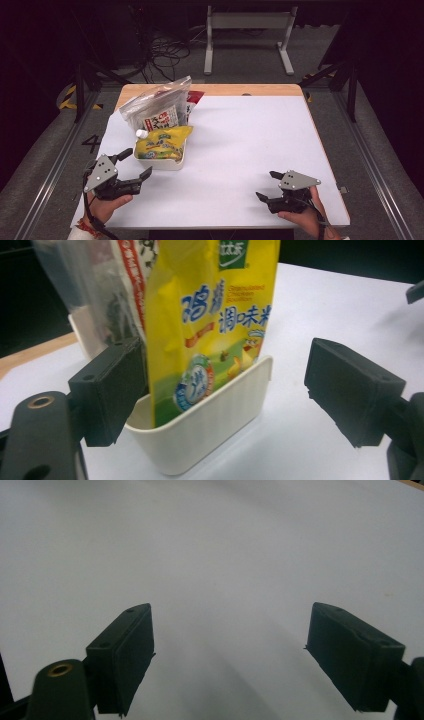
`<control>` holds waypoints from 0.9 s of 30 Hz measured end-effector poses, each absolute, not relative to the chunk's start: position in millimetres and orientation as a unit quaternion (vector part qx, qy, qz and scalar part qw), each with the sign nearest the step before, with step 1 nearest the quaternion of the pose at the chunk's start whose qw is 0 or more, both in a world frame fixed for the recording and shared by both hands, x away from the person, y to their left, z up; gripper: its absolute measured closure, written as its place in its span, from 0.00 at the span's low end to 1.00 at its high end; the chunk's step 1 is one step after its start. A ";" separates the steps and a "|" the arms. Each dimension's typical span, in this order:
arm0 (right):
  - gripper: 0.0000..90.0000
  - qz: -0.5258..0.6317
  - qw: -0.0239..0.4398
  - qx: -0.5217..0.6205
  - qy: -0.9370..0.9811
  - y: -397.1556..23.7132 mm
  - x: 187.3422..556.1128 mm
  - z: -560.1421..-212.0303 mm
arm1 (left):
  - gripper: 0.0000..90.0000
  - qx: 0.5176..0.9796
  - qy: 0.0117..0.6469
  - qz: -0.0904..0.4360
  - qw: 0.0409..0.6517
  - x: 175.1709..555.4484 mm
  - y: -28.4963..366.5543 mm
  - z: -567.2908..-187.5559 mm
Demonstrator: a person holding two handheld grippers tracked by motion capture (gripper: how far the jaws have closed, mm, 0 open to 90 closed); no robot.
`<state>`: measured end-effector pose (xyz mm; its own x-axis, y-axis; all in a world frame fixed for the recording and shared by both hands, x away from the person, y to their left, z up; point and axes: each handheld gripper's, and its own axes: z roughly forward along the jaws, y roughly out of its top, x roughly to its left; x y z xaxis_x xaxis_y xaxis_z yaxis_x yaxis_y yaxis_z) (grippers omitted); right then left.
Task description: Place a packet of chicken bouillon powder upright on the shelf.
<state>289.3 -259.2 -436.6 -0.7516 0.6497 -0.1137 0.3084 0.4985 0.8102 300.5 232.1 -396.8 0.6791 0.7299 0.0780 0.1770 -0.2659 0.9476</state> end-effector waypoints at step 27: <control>0.19 0.407 0.242 0.292 0.831 -269.8 287.8 -429.9 | 0.14 0.807 0.252 0.207 0.492 294.4 190.3 -420.5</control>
<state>287.8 -269.8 -429.9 -0.7124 0.6820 -0.1653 0.2882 0.4991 0.8172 294.4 190.3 -420.5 0.7867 0.6113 0.0860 0.2030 -0.3878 0.8991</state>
